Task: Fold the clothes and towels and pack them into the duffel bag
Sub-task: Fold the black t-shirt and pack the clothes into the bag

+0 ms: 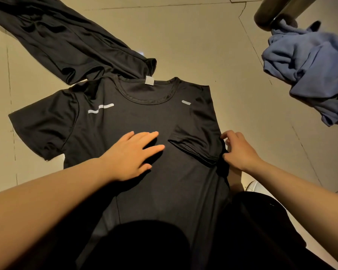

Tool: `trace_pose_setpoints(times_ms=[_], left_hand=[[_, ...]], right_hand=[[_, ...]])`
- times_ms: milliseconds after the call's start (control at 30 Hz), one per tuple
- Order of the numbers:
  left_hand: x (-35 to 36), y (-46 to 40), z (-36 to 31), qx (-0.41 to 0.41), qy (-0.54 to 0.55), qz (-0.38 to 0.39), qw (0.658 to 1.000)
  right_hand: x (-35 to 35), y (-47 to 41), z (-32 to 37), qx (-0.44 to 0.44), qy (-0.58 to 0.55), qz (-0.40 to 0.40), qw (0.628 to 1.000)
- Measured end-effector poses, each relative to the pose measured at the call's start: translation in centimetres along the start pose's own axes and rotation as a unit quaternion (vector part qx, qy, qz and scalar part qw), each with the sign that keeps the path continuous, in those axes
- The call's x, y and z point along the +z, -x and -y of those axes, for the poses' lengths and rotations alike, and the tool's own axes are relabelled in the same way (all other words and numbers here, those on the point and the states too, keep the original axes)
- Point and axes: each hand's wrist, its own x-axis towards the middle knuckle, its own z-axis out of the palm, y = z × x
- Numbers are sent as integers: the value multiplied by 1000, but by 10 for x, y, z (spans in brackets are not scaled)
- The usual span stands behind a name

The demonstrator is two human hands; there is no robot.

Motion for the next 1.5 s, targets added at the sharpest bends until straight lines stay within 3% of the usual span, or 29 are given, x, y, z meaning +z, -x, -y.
trace_pose_setpoints(times_ms=[67, 167, 267, 367, 467, 600, 733, 867, 933, 1000, 1067, 1133, 1200, 1333, 1500], left_hand=[[-3, -18, -15, -4, -8, 44, 999], [-10, -45, -33, 9, -26, 75, 997], [-12, -65, -42, 8, -67, 126, 990], [-11, -71, -45, -9, -114, 169, 979], [-11, -60, -39, -3, -140, 165, 976], [-9, -42, -30, -10, -52, 190, 980], [-13, -37, -10, 11, 52, 98, 994], [-35, -9, 42, -114, 110, -7, 987], [-44, 18, 80, -227, 126, -68, 963], [-46, 51, 119, -350, 136, -129, 918], [-43, 86, 150, -480, 163, -174, 844], [-38, 111, 166, -582, 212, -166, 767], [-26, 124, 175, -614, 282, -130, 726], [-11, 121, 186, -620, 337, -125, 697], [-12, 104, 191, -638, 395, -157, 642]], right_hand=[[3, 3, -6, 13, -49, 17, 999], [11, 3, -7, 1, -68, -48, 997], [8, 4, -9, -32, -3, -84, 996], [3, 8, -21, -91, 124, -55, 987], [2, 14, -28, -107, 199, -27, 974], [-1, 11, -20, -92, 190, -9, 978], [-12, 5, 14, -96, 257, -18, 961], [-3, 7, 74, -213, 208, -32, 954], [11, 7, 110, -267, 186, 18, 946], [27, 3, 145, -303, 182, 52, 934], [41, -2, 179, -328, 173, 64, 926], [53, -5, 210, -349, 172, 67, 919], [62, -5, 237, -382, 179, 65, 904], [83, -1, 272, -453, 232, 75, 857], [106, 0, 291, -434, 328, 148, 826]])
